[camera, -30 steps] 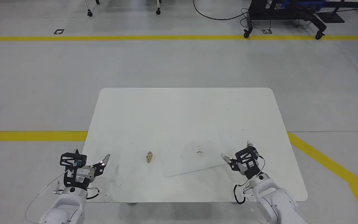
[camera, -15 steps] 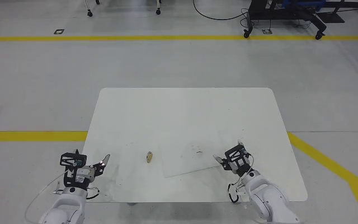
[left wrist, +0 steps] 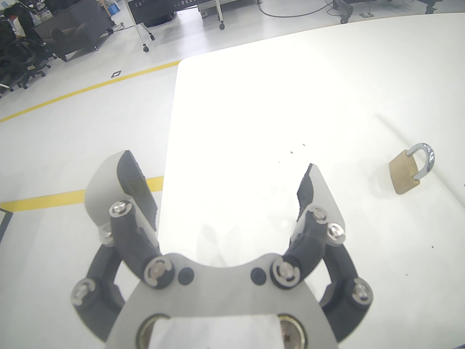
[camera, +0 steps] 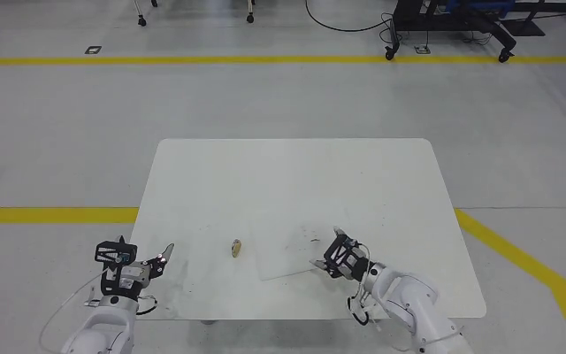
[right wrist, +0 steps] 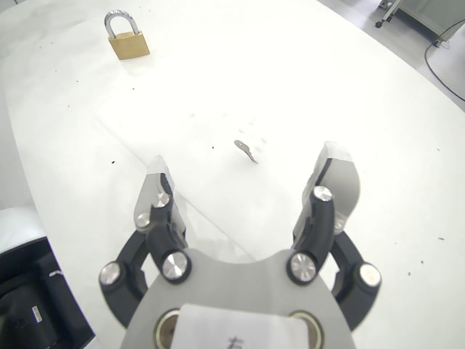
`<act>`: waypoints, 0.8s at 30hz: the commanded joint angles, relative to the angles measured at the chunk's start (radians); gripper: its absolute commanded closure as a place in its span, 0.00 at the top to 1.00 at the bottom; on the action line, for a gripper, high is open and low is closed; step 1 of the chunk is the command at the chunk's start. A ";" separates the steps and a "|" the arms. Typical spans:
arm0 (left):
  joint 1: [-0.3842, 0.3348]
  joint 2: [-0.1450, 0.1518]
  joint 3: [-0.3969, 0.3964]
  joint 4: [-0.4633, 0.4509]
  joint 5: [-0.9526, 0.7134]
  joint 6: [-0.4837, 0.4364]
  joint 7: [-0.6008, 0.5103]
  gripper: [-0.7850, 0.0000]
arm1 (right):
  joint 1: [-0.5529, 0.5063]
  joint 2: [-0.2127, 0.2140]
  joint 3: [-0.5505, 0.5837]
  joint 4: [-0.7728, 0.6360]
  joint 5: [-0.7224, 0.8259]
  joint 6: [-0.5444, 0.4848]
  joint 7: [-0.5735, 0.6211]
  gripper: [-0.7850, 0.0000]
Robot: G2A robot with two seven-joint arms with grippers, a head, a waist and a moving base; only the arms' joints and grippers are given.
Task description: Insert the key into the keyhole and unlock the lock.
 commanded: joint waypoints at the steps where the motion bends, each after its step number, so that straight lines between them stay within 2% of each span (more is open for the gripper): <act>1: 0.000 0.000 0.000 0.000 0.000 0.000 0.000 1.00 | 0.033 -0.003 -0.023 0.022 0.000 -0.017 0.032 0.71; 2: 0.000 0.000 0.000 0.000 0.000 0.000 0.000 1.00 | 0.047 -0.005 -0.036 0.033 -0.005 -0.018 0.049 0.71; 5: 0.000 0.000 0.000 0.000 0.000 0.000 0.000 1.00 | 0.084 -0.011 -0.072 0.059 -0.014 -0.003 0.081 0.49; 14: 0.000 0.000 0.000 0.000 0.000 0.000 0.000 1.00 | 0.149 -0.024 -0.132 0.110 -0.035 0.027 0.116 0.35; 16: 0.000 0.000 0.000 0.000 0.000 0.000 0.000 1.00 | 0.159 -0.025 -0.140 0.116 -0.039 0.033 0.119 0.19; 17: 0.000 0.000 0.000 0.000 0.000 0.000 0.000 1.00 | 0.162 -0.026 -0.143 0.118 -0.039 0.036 0.118 0.05; 18: 0.000 0.000 0.000 0.000 0.000 0.000 0.000 1.00 | 0.165 -0.027 -0.146 0.120 -0.038 0.036 0.115 0.02; 24: 0.000 0.000 0.000 0.000 0.000 0.000 0.000 1.00 | 0.167 -0.024 -0.130 0.120 -0.039 0.043 0.083 0.00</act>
